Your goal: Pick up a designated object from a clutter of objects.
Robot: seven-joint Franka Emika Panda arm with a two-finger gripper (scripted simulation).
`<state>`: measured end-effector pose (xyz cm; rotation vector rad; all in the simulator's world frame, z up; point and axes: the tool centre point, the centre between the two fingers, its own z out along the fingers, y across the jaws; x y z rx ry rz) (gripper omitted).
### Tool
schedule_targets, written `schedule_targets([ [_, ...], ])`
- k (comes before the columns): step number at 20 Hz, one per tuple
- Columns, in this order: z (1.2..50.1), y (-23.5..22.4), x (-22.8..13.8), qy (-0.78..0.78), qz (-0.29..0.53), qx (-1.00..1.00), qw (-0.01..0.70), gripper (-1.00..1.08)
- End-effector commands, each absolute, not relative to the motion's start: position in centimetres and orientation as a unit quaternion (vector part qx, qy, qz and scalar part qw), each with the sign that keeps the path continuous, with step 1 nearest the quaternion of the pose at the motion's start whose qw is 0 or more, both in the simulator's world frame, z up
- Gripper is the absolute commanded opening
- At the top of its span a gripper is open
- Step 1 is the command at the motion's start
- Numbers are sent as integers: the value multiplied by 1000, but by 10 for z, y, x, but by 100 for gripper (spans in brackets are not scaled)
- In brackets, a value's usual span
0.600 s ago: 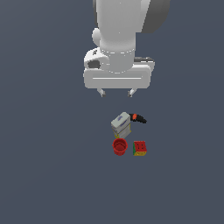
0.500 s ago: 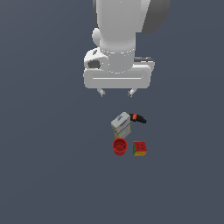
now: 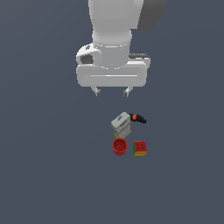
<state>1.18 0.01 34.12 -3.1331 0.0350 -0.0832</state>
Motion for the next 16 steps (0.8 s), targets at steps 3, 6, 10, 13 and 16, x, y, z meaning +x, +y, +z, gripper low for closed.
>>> schedule_targets([
  [3,341,0,13,10,-27,-1000,3,100],
  [6,336,0,16,5,-27,-1000,3,100],
  [10,322,2,24,-8,-25,-1000,2,100],
  [13,306,5,32,-23,-23,-999,0,100],
  [16,286,8,41,-42,-20,-999,-1,100],
])
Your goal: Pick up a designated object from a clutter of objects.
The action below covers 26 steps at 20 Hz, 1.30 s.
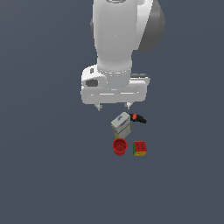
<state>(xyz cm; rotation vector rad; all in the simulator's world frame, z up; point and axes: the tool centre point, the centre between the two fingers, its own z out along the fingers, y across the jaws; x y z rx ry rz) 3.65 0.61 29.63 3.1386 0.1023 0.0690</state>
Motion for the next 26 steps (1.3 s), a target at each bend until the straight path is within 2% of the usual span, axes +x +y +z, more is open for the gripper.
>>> schedule_targets([
  [1,278,9,44,49,19,999,1,100],
  [15,141,32,79,165,4,986,2,100],
  [26,98,40,83,200,0,980,0,100],
])
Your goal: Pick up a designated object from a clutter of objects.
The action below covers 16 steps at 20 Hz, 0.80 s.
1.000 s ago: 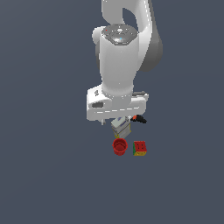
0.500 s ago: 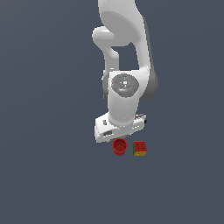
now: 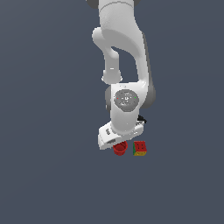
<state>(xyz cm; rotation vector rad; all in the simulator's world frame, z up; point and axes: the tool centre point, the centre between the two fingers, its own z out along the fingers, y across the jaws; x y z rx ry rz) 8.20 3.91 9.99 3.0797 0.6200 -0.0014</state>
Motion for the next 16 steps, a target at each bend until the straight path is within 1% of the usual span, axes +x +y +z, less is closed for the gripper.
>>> schedule_targets([
  [1,97,39,83,200,0,980,0,100],
  [6,92,39,82,198,-1,980,0,100],
  [16,49,39,82,200,0,980,0,100],
])
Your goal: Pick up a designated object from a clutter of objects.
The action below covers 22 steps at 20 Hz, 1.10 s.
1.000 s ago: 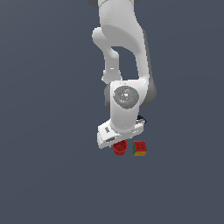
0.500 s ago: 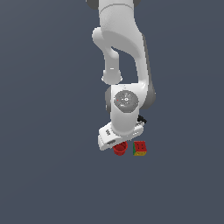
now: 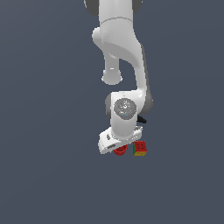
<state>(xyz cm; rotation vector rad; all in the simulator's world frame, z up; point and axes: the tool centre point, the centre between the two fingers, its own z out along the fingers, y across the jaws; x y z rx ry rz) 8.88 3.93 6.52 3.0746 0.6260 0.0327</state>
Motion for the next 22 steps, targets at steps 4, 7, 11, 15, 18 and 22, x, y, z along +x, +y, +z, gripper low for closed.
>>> schedule_targets([
  [4,47,40,82,200,0,980,0,-100],
  [7,47,40,82,200,0,980,0,-100],
  [11,47,40,82,200,0,980,0,-100],
  [15,64,40,92,200,15,980,3,-100],
  [18,66,40,90,200,15,980,3,-100],
  [22,75,39,84,200,15,980,3,-100],
])
